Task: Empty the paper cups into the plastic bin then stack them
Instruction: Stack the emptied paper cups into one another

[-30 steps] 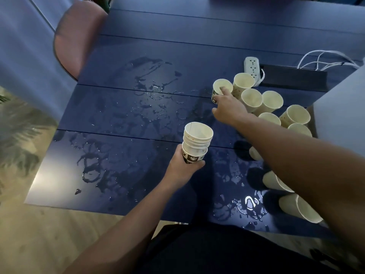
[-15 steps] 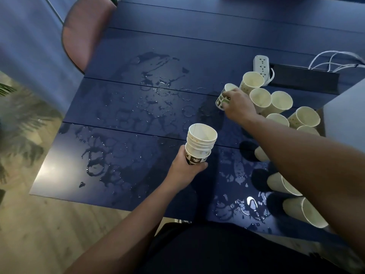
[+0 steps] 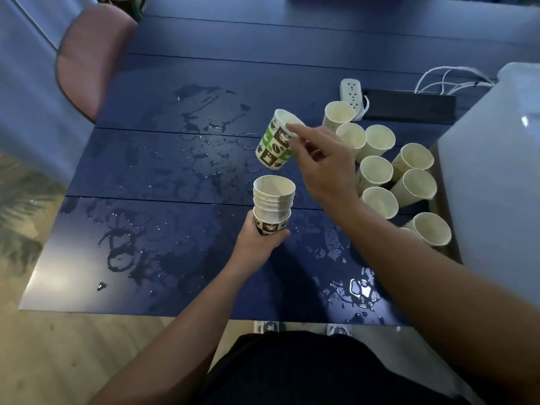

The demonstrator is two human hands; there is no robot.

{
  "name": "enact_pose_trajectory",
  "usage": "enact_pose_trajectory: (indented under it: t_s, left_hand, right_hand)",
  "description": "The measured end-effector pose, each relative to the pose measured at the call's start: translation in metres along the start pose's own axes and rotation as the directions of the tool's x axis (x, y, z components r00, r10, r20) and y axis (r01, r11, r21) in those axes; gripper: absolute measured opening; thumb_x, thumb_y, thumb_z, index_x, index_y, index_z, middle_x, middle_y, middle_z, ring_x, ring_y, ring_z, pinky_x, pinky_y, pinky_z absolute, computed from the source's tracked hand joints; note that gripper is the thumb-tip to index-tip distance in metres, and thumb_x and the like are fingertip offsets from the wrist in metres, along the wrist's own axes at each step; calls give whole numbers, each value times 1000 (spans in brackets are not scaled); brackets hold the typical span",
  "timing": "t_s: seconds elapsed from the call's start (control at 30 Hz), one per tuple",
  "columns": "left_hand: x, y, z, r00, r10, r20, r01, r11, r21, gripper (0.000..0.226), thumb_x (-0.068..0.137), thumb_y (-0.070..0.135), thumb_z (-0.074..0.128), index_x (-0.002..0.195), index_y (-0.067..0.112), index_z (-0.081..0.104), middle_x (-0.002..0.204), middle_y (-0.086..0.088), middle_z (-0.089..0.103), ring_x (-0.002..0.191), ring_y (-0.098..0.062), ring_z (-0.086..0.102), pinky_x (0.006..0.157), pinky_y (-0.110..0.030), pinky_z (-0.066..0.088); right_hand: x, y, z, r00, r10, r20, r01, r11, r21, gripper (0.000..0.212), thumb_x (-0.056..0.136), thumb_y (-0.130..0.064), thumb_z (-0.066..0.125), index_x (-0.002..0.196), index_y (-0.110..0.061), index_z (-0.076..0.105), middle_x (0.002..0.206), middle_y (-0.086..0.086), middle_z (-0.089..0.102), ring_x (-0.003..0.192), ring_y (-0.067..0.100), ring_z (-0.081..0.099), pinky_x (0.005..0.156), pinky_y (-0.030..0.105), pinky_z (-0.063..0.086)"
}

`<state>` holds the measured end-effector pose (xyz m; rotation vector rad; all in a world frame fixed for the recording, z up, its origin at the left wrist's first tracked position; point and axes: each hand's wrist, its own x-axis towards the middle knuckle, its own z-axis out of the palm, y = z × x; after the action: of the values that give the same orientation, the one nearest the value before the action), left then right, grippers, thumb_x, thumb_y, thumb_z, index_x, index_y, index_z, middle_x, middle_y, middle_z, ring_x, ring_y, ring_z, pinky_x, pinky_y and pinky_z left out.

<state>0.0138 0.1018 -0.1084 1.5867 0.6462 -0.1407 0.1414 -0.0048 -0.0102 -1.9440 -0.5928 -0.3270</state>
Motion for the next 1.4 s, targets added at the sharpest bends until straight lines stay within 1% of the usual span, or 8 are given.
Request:
enact_pose_trajectory:
  t_s: [0.23, 0.5, 0.73, 0.83, 1.0, 1.17, 1.27, 1.4]
  left_hand:
    - [-5, -2, 13, 999, 34, -31, -33, 999, 26, 54, 65, 40, 82, 111, 31, 55, 102, 6, 71, 98, -20, 68, 92, -52, 57]
    - [-8, -8, 21, 988, 144, -47, -143, 989, 32, 58, 64, 33, 88, 112, 38, 55, 104, 4, 72, 99, -22, 69, 90, -57, 56]
    - [-14, -19, 23, 992, 122, 15, -123, 991, 51, 59, 65, 37, 90, 113, 40, 55, 107, 3, 73, 103, -26, 69, 90, -59, 55]
    - [-15, -19, 27, 992, 111, 52, -114, 992, 55, 59, 67, 34, 89, 116, 34, 55, 108, 1, 73, 104, -26, 69, 92, -58, 54]
    - [-22, -18, 35, 992, 70, 109, -83, 989, 121, 58, 70, 33, 89, 117, 33, 55, 107, 9, 72, 103, -16, 68, 95, -51, 54]
    - [-35, -16, 43, 988, 78, 133, -96, 987, 132, 59, 82, 25, 84, 126, 30, 45, 113, 12, 65, 106, -10, 64, 89, -31, 53]
    - [-42, -16, 46, 987, 108, 121, -123, 985, 121, 61, 88, 30, 78, 132, 33, 36, 115, 16, 61, 96, 9, 61, 76, -12, 50]
    - [-47, -19, 48, 981, 112, 158, -138, 977, 161, 58, 89, 31, 77, 133, 31, 38, 113, 17, 62, 92, 14, 60, 74, -12, 47]
  right_hand:
    - [-40, -4, -19, 990, -55, 133, 53, 998, 23, 20, 93, -6, 66, 111, -5, 75, 90, -4, 63, 79, -6, 55, 71, 9, 39]
    - [-84, 5, -27, 967, -44, 253, 44, 999, 7, 22, 92, -13, 65, 110, -11, 77, 94, 4, 71, 81, 19, 65, 73, 39, 54]
    - [-101, 7, -35, 952, 7, 305, -12, 1000, 11, 28, 95, -19, 58, 118, -12, 74, 95, 8, 69, 84, 26, 66, 73, 44, 54]
    - [-102, 3, -40, 964, 22, 265, -34, 999, 40, 27, 97, -19, 59, 118, -9, 73, 105, 5, 71, 95, 19, 67, 81, 36, 54]
    - [-108, 1, -51, 985, 105, 134, -109, 994, 16, 24, 99, -14, 58, 118, -8, 71, 113, 2, 66, 96, -1, 59, 83, 19, 45]
    - [-120, 5, -68, 986, 151, 74, -148, 988, -46, 22, 100, -14, 57, 117, -11, 71, 109, 2, 66, 85, 18, 62, 73, 34, 51]
    - [-130, 9, -80, 985, 166, 40, -160, 980, -115, 21, 99, -14, 59, 116, -12, 71, 107, -1, 65, 80, 13, 59, 70, 28, 50]
    - [-147, 15, -95, 970, 244, -6, -241, 954, -177, 20, 99, -14, 60, 115, -14, 71, 105, -6, 63, 74, 14, 57, 66, 25, 48]
